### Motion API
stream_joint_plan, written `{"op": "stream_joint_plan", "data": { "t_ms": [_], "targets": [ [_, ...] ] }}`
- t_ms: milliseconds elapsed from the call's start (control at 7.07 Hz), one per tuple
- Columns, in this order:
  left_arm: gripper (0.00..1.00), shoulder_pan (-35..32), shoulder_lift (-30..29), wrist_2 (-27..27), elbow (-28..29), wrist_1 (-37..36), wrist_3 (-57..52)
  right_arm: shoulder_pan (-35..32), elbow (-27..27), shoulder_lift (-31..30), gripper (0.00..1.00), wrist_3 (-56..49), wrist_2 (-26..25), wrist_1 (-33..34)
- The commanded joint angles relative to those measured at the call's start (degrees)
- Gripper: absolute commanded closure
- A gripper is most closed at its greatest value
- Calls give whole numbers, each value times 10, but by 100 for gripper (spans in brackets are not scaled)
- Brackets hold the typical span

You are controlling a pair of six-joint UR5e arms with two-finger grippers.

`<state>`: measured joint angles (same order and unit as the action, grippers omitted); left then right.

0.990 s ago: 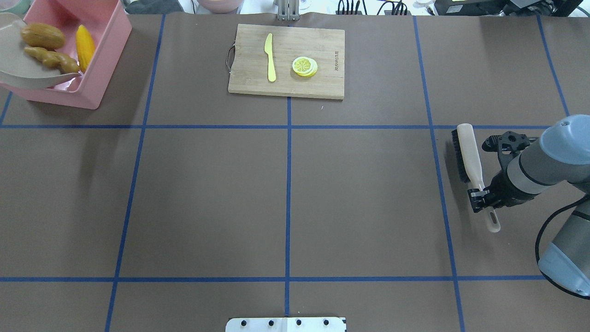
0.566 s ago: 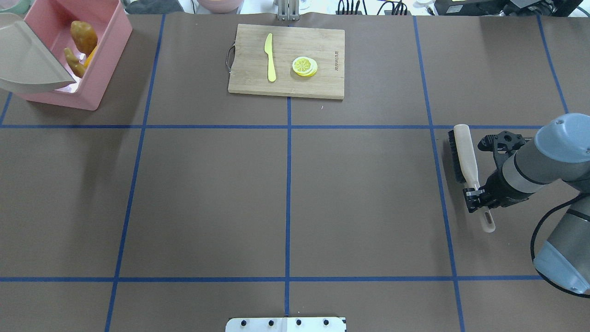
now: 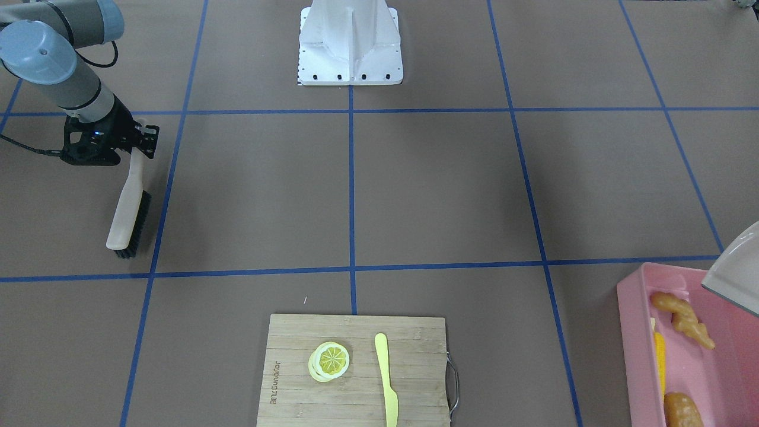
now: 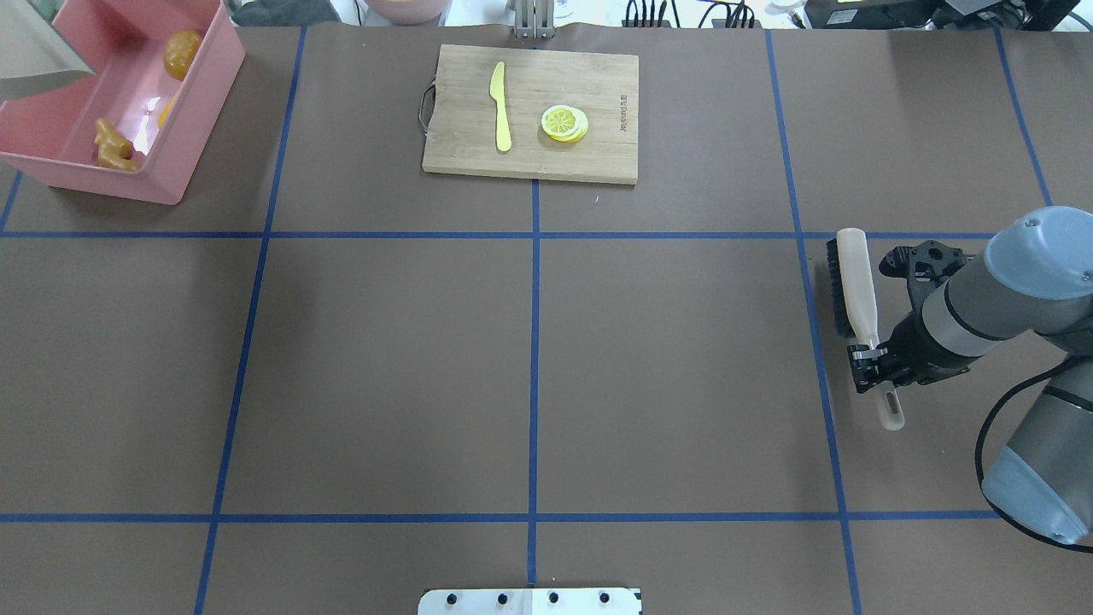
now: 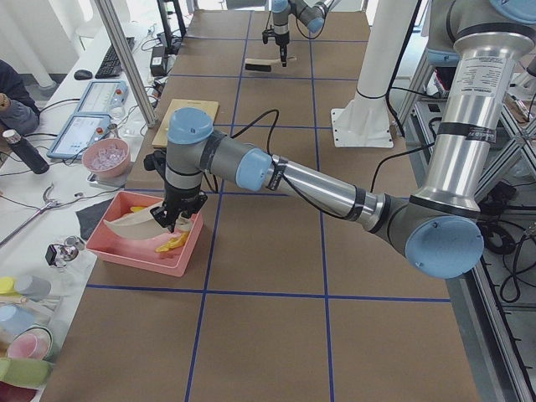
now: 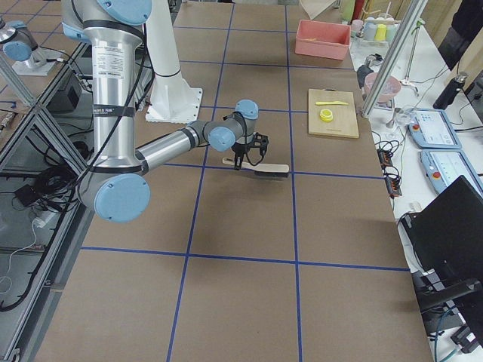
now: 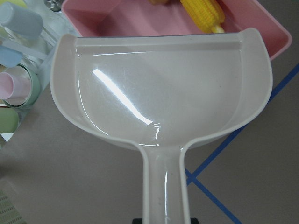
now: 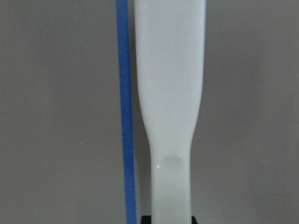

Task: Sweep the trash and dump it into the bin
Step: 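Tip the dustpan over the pink bin with the left gripper, then lower the empty dustpan with left gripper while right sets down brush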

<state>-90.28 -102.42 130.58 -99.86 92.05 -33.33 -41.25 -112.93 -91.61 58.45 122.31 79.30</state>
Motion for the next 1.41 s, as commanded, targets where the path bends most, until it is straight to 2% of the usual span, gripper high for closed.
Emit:
{"op": "stream_joint_plan", "data": {
  "t_ms": [0,141,424,566,707,849,990,1132,1273],
  "targets": [
    [94,95,-20,56,-4,46,-2,6,-2,-1,69,3,0,1],
    [93,176,-20,52,-5,116,5,9,-2,-5,70,3,5,0],
    [94,289,-24,53,-5,253,-2,23,-3,-8,70,3,7,-2],
    [94,351,-24,47,-8,303,-2,28,-3,-9,64,3,6,-2],
    [94,397,-21,48,-20,321,-2,30,-3,-9,41,4,6,-2],
    [93,436,-17,42,-30,324,4,30,-4,-9,0,4,6,-2],
    [93,453,-17,8,-31,325,3,30,-8,-12,0,4,6,-2],
    [92,458,-18,-1,-31,321,7,29,-15,-15,0,4,6,-2],
    [91,457,-16,3,-31,327,66,28,-21,-18,0,4,6,-2]
  ]
}}
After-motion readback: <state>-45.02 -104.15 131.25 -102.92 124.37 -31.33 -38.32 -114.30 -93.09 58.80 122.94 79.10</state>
